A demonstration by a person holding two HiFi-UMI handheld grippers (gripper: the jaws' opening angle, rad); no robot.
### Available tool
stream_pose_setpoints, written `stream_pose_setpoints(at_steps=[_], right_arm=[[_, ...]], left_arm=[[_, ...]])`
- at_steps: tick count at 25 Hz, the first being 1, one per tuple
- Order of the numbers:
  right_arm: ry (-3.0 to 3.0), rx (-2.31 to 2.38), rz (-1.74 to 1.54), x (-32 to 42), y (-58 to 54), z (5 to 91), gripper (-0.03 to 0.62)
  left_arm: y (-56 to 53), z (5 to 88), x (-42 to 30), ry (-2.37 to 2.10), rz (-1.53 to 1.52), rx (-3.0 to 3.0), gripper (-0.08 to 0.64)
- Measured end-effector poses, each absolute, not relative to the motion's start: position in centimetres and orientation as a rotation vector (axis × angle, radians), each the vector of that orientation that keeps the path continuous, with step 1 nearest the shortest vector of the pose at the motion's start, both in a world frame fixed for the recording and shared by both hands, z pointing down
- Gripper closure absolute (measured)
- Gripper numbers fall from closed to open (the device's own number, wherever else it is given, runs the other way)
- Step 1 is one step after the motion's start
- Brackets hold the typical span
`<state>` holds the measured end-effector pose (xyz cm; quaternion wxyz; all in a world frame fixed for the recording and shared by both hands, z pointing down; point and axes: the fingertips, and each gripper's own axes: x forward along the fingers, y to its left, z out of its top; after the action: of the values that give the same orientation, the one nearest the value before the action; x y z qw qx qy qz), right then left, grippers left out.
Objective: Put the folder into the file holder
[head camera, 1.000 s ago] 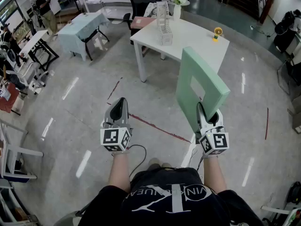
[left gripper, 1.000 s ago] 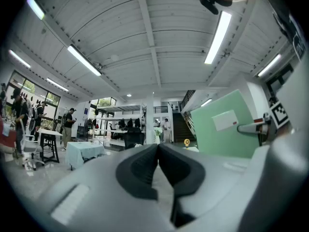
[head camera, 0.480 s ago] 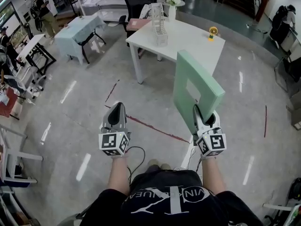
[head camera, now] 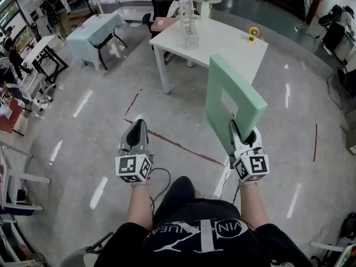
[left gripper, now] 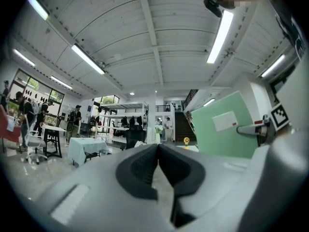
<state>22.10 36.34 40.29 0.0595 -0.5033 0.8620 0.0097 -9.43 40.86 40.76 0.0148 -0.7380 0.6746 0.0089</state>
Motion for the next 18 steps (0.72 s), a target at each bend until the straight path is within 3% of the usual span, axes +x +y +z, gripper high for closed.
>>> stream_pose_setpoints(at_steps=[18], right_arm=[[2.613, -1.524, 0.038, 20.5, 23.0, 40.3, 0.414]], left_arm=[[27.2, 41.5, -11.2, 2.102, 0.040, -2.319, 0.560]])
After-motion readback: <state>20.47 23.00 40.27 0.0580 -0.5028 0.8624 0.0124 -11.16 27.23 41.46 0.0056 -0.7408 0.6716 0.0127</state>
